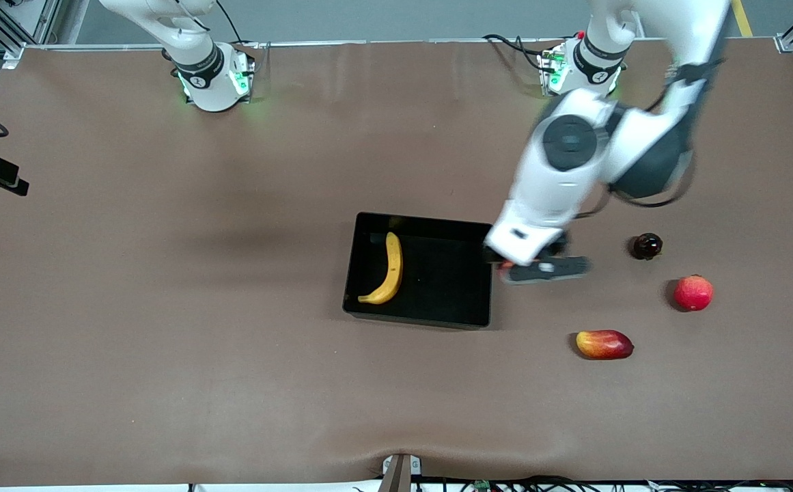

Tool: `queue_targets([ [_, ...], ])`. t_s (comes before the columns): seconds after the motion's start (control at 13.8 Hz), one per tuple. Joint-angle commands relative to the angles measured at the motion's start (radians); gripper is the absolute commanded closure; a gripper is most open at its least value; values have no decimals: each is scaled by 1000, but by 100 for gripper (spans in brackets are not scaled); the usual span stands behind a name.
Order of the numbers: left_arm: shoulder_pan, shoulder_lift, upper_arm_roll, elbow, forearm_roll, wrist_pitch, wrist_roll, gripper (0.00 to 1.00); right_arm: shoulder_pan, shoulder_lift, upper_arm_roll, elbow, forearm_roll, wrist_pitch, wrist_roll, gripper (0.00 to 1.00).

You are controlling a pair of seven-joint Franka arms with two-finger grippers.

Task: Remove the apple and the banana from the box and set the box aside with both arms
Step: 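Carry the apple out of the tray toward the plum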

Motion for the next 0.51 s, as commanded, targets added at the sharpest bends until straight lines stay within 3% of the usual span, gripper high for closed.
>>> queue_targets([
  [0.0, 109, -32, -11, -60, -24, -67, 114, 100, 0, -6, 1, 4, -2, -3, -3, 0],
  [0.22, 250, -43, -12, -161, -20, -52, 246, 100, -3, -4, 1, 5, 6, -2, -6, 0],
  [0.44, 322, -14, -11, -270, -11, 73, 274, 100, -5, -4, 1, 4, 20, -2, -8, 0],
])
